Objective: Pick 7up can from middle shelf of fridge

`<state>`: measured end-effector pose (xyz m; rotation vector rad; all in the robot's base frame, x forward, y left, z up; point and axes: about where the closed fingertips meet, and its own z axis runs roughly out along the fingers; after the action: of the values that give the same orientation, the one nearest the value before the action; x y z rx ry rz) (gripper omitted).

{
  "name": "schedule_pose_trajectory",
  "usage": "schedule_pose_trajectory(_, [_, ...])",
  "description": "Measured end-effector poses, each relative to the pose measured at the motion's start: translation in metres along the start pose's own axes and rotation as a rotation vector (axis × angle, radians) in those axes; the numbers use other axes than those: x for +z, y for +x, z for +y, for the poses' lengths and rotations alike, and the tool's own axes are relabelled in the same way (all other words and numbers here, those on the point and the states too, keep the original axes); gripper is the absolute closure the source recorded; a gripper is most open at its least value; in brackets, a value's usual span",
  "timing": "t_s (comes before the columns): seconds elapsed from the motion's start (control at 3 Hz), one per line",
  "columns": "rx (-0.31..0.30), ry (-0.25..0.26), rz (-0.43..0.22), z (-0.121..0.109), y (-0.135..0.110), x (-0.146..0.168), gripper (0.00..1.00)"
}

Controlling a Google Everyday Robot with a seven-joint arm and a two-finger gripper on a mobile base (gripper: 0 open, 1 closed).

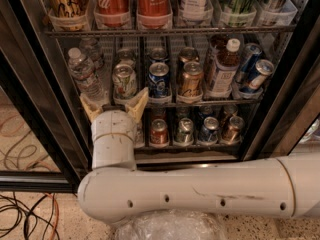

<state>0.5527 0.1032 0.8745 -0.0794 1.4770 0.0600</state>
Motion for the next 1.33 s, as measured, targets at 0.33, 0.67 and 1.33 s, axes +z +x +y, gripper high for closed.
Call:
schedule_pose_trajectory(0.33, [-0.002, 0.014, -0.020, -0.008, -0.005, 0.009, 0.20])
schedule_pose_trajectory(0.67, [0.006, 0.025, -0.027, -0.012, -0.004, 0.014, 0.31])
schedule_pose_trajectory(1.33, [0.027, 0.028, -0.024, -0.011, 0.000, 0.020, 0.30])
